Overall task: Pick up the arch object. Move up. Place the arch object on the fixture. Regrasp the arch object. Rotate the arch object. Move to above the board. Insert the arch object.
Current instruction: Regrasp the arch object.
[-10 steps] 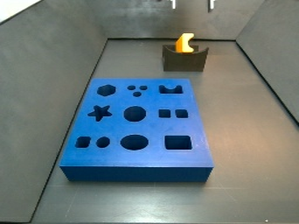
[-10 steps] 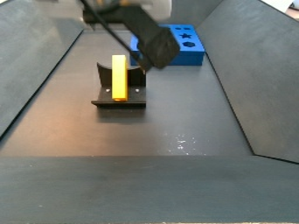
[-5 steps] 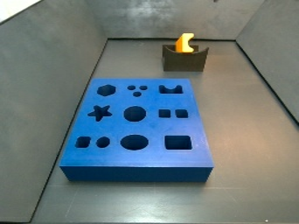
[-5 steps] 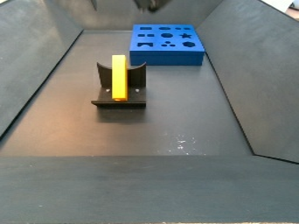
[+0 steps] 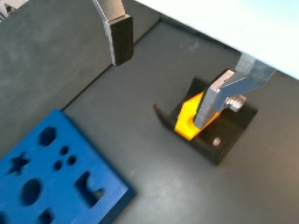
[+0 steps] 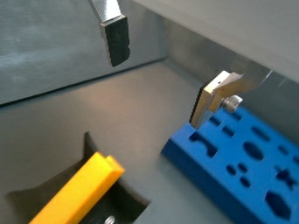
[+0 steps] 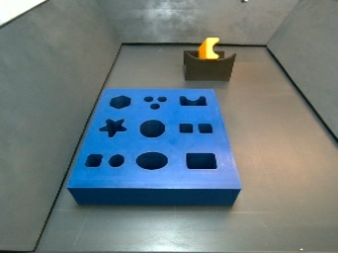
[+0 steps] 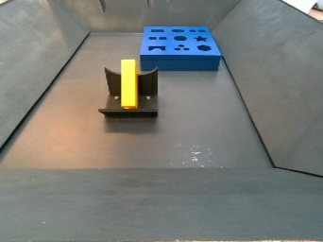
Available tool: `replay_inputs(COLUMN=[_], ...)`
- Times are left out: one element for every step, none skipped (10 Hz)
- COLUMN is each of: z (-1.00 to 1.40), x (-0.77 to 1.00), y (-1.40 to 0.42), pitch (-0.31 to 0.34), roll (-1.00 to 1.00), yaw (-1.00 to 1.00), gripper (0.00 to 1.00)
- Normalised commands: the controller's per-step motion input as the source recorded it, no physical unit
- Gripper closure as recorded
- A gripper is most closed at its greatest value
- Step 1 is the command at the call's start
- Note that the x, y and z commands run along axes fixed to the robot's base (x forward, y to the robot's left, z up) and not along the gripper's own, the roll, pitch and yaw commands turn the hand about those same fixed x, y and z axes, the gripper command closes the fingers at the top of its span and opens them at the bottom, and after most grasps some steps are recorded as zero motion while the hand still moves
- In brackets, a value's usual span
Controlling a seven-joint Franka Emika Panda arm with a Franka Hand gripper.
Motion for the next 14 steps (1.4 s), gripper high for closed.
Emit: replay_inputs(z=[0.01,0.01,0.01,0.01,0.01,0.01,0.01,0.01,0.01,0.00,0.00,0.00,-0.01,-0.01], x=[-0.04,-0.04,-0.04,-0.04,-0.04,-0.03,-0.03,-0.02,-0.01,0.00,0.01,0.02,0.04,0.05], y=[-0.02,-0.02,-0.02,-0.02,-0.02,-0.02,-0.02,-0.02,-0.02,-0.02,-0.02,-0.02,-0.02,-0.03], pitch=[0.015,0.008,0.002,-0.006,-0.010,-0.016,-0.016,-0.013,-0.010,-0.005,-0.001,0.010,0.021,0.036], roll=[1.00,1.00,1.00,1.00,1.00,1.00,1.00,1.00,1.00,1.00,1.00,1.00,1.00,1.00], yaw=[0.02,0.02,0.02,0.03,0.03,0.03,0.03,0.03,0.03,0.03,0.03,0.04,0.04,0.04], gripper=[0.00,0.00,0.00,0.00,0.00,0.00,0.00,0.00,0.00,0.00,0.00,0.00,0.00,0.00])
